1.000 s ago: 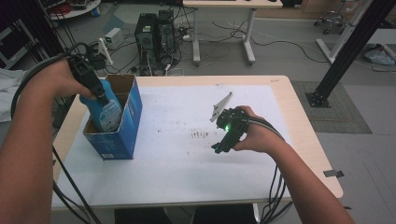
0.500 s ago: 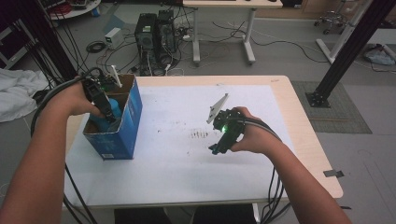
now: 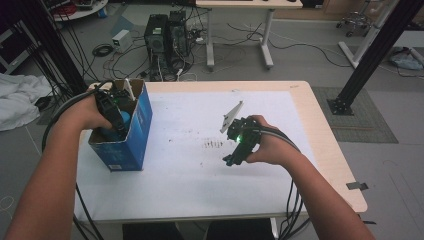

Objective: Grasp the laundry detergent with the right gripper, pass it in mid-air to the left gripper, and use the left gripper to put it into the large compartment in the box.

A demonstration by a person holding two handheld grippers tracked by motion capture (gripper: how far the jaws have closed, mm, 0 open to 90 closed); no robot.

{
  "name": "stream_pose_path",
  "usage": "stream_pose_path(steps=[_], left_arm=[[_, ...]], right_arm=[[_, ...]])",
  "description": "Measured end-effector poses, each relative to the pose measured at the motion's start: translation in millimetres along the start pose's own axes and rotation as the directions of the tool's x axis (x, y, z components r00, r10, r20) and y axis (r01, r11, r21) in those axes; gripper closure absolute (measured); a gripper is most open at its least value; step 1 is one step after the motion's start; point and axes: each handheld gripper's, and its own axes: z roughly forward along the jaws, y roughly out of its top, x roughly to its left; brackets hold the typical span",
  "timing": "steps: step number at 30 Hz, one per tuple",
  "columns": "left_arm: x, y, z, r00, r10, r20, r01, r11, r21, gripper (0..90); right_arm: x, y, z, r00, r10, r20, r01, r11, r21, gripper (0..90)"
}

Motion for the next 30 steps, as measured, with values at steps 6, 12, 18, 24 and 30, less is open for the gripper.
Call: stream_pose_path(steps=[6,12,18,24,30], left_arm=[[-0.9,-1.0,-1.3,0.9998,0.008,-0.017,-0.008,1.0,0.001,36.8],[-2.9,-0.8,-3.8,0.9994,0.011,-0.032,-0.011,0.9999,-0.008,31.2],[-4.9,-0.7,-9.7,0.9993,0.014,-0.034,-0.014,0.9997,-0.019,30.5],[-7.5,-0.8,-17.2,0.9991,0.013,-0.041,-0.013,0.9997,-0.02,30.4],[-7.9,-3.4,-28.8,0.9987,0.009,-0.051,-0.011,0.9993,-0.035,26.8]], right_arm=[[0.8,0.7,1.0,1.0,-0.001,-0.001,0.001,1.0,-0.003,12.8],[1.3,0.1,0.0,1.0,0.0,0.002,0.0,1.0,-0.01,12.8],[1.2,-1.5,-0.9,1.0,0.0,0.004,0.001,1.0,-0.019,12.8],[1.0,-1.7,-1.2,1.0,-0.004,0.002,0.004,1.0,-0.019,12.8],[-0.8,-2.6,-1.6,1.0,-0.002,-0.002,0.002,1.0,-0.017,12.8]])
